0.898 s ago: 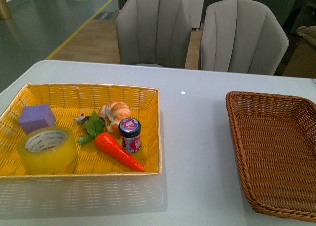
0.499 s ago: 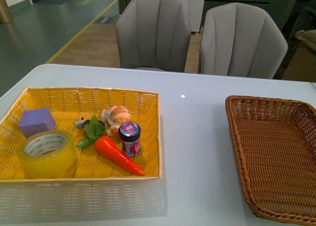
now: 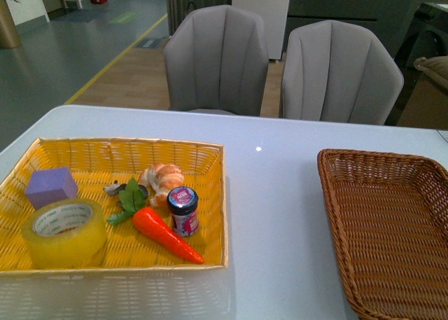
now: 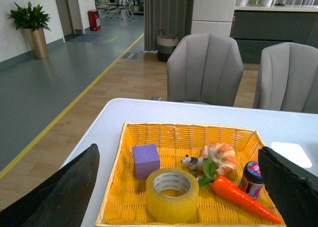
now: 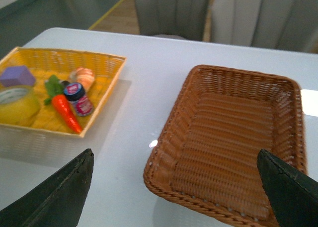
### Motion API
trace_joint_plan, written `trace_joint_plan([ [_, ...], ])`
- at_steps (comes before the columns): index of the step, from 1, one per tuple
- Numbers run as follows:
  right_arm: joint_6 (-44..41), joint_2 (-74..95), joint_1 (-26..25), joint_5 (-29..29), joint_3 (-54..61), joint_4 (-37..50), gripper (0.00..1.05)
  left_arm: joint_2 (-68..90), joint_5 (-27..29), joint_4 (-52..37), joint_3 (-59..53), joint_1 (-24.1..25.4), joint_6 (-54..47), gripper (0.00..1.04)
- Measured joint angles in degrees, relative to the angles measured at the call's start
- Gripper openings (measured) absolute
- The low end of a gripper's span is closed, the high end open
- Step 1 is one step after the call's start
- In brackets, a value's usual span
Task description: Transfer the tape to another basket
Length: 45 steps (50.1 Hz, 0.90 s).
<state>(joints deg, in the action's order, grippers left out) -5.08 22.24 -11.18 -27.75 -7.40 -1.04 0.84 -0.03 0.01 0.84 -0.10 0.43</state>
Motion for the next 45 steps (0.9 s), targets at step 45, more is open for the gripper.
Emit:
trace_joint_plan([
  [45,-6.78,110.25,-8.46,12.70,-50.71,28.76,0.76,0.00,0.02,0.00,0.00,0.00,0.00,0.96],
])
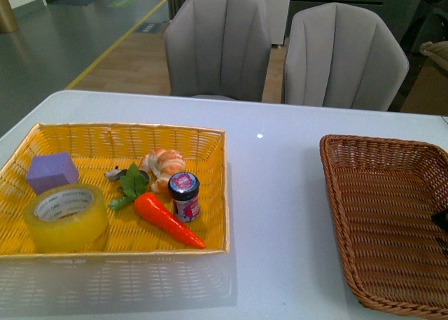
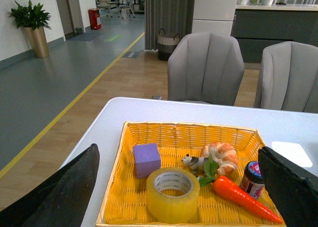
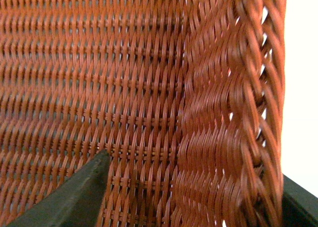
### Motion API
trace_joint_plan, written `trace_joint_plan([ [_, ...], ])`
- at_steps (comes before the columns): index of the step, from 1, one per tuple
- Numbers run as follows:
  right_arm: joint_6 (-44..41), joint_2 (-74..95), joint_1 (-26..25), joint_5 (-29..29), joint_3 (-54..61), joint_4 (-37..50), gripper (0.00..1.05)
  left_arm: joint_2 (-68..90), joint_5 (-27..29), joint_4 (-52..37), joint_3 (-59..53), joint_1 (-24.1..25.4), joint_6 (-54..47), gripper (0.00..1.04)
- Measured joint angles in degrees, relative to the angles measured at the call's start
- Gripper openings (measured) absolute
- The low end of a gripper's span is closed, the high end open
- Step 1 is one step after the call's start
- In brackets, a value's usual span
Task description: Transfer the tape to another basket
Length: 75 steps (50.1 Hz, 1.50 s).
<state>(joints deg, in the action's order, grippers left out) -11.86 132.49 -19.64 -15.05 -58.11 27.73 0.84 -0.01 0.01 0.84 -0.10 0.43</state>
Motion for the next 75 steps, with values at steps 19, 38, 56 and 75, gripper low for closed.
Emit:
trace_joint_plan([
  [19,2.38,-1.75,4.17,-0.33,4.85,1.11,0.13,0.00,0.00,0.00,0.00,0.00,0.00,0.96],
  [38,4.17,-1.29,11.52,2.80,3.67,1.53,0.04,0.00,0.00,0.00,0.00,0.00,0.00,0.96],
  [56,8.98,-1.31,15.85,5.51,4.90,1.55,0.04,0.00,0.00,0.00,0.00,0.00,0.00,0.96],
  [75,9.25,-2.54,16.13,5.79,6.71,2.27,0.51,0.00,0.00,0.00,0.00,0.00,0.00,0.96],
])
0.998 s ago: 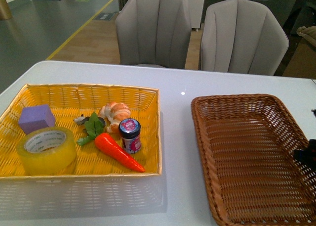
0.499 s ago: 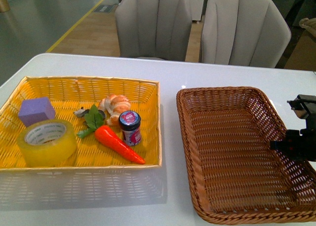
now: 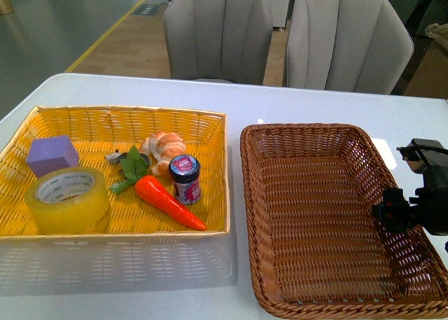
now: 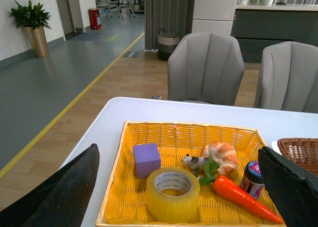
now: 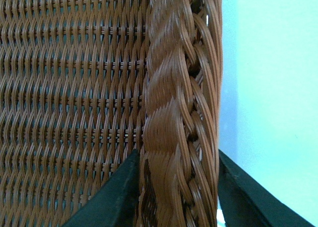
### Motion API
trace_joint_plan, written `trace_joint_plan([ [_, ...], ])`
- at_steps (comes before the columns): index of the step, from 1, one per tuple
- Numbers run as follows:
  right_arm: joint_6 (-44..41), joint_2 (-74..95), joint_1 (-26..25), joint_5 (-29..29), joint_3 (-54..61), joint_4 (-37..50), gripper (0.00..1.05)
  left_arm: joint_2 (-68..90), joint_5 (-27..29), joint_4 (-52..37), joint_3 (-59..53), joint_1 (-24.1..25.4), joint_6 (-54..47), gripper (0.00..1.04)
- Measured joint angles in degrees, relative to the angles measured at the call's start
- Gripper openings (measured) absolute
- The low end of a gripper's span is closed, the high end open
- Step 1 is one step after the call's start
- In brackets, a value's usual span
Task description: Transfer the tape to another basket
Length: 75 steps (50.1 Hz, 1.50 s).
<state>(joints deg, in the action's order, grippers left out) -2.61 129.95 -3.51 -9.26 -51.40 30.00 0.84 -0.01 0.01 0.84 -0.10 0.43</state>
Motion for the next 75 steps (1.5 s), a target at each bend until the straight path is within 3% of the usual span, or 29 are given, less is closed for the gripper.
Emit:
trace_joint_plan([
  [14,-1.57,-13.51,-5.81,-4.24,5.16,5.14,0.94,0.00,0.00,0.00,0.00,0.00,0.00,0.96],
  [17,-1.75,-17.51,-7.23,-6.05,7.23,6.67,0.97,0.00,0.00,0.00,0.00,0.00,0.00,0.96],
  [24,0.79,-21.99,-7.58,-0.96,18.88,35.23,0.77,0.00,0.00,0.00,0.00,0.00,0.00,0.96],
  [29,1.60,-26.27,-6.19,-0.07,26.05,46.64,0.61,0.00,0.00,0.00,0.00,0.00,0.00,0.96],
  [47,1.90,-43.89,-2.32,3.89,40.15,43.89,0.01,0.00,0.00,0.00,0.00,0.00,0.00,0.96],
  [59,2.03,-55.47,0.39,6.84,45.37,37.38,0.02,0.00,0.00,0.00,0.00,0.00,0.00,0.96],
  [63,2.08,-62.16,2.56,8.79,45.75,30.12,0.02,0.00,0.00,0.00,0.00,0.00,0.00,0.96],
  [75,2.10,-75.19,3.26,9.22,48.48,20.96,0.02,0.00,0.00,0.00,0.00,0.00,0.00,0.96],
])
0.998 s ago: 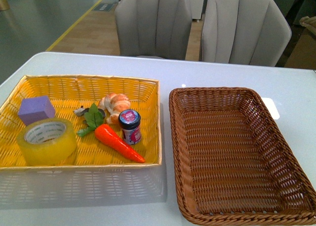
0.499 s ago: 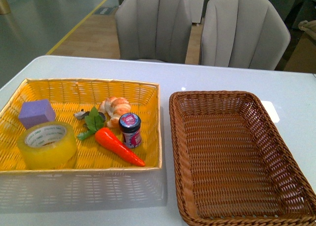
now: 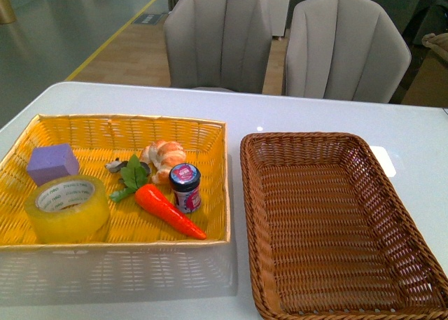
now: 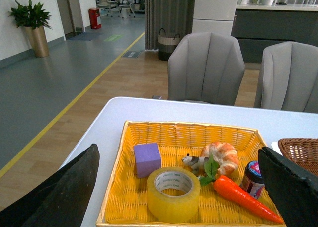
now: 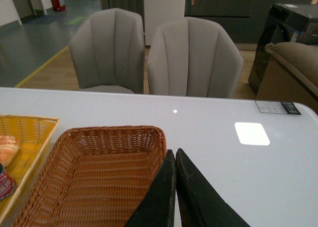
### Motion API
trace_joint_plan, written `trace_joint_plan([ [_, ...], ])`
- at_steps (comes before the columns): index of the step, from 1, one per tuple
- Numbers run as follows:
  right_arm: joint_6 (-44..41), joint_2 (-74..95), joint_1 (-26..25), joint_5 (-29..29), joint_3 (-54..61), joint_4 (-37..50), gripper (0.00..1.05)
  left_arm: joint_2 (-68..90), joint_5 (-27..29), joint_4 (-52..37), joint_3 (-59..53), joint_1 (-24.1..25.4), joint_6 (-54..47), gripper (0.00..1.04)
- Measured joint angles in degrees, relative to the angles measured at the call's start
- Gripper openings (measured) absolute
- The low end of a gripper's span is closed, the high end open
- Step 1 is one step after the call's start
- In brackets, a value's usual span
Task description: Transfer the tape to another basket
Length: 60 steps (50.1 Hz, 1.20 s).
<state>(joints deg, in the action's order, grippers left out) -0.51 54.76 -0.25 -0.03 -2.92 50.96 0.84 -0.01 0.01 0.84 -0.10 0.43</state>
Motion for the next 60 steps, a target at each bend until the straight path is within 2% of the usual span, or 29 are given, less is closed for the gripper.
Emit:
trace_joint_plan([
  [34,0.02,-28.37,0.13,0.02,1.62,-24.87,0.02,0.00,0.00,0.00,0.00,0.00,0.00,0.96],
  [60,0.02,-40.50,0.13,0.04,1.62,-36.63,0.02,0.00,0.00,0.00,0.00,0.00,0.00,0.96],
])
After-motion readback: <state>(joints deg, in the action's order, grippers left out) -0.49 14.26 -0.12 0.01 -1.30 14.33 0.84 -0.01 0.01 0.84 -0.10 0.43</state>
